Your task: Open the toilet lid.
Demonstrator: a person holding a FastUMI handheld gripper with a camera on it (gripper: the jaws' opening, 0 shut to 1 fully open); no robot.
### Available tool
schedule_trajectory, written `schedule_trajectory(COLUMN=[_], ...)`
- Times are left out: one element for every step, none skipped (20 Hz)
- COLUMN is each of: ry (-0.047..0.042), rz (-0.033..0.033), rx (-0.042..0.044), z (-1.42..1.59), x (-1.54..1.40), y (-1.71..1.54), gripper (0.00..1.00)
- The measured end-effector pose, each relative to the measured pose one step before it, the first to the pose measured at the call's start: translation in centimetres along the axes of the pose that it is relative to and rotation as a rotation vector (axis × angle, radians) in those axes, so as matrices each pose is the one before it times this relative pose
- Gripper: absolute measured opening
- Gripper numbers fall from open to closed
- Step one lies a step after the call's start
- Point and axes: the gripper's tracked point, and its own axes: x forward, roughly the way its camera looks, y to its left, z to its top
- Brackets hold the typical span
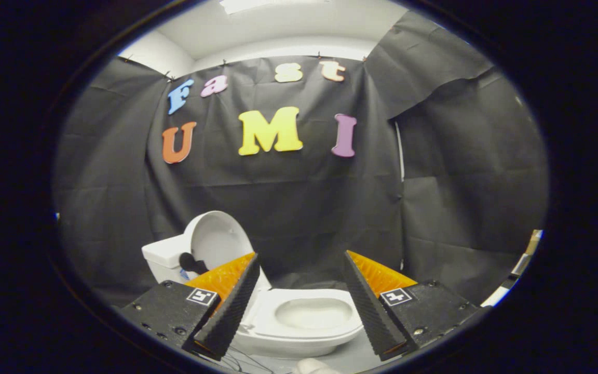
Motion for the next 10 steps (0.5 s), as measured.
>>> schedule_trajectory(ry=[-0.00249, 0.00111, 0.00825, 0.01167, 0.01677, 0.01356, 0.00635, 0.00309, -0.00129, -0.00683], rz=[-0.01778, -0.02291, -0.02392, -0.02018, -0.01209, -0.00666, -0.00268, -0.00435, -0.00613, 0.00123], rx=[-0.00532, -0.00688, -0.00686, -0.00071, 0.00519, 0.00704, 0.00488, 0.00449, 0.00671, 0.01035], z=[-0.718, -0.772, -0.708, -0.65, -0.911, -0.633, -0.538, -0.327, -0.185, 0.065], x=[-0.698, -0.149, -0.207, -0.27, -0.449, -0.369, -0.3, -0.344, -0.253, -0.19], y=[-1.357, -1.236, -1.343, -1.188, -1.029, -0.664, -0.522, -0.459, -0.492, -0.197], gripper=[0.99, 0.99, 0.99, 0.99, 0.99, 0.99, 0.99, 0.99, 0.99, 0.99])
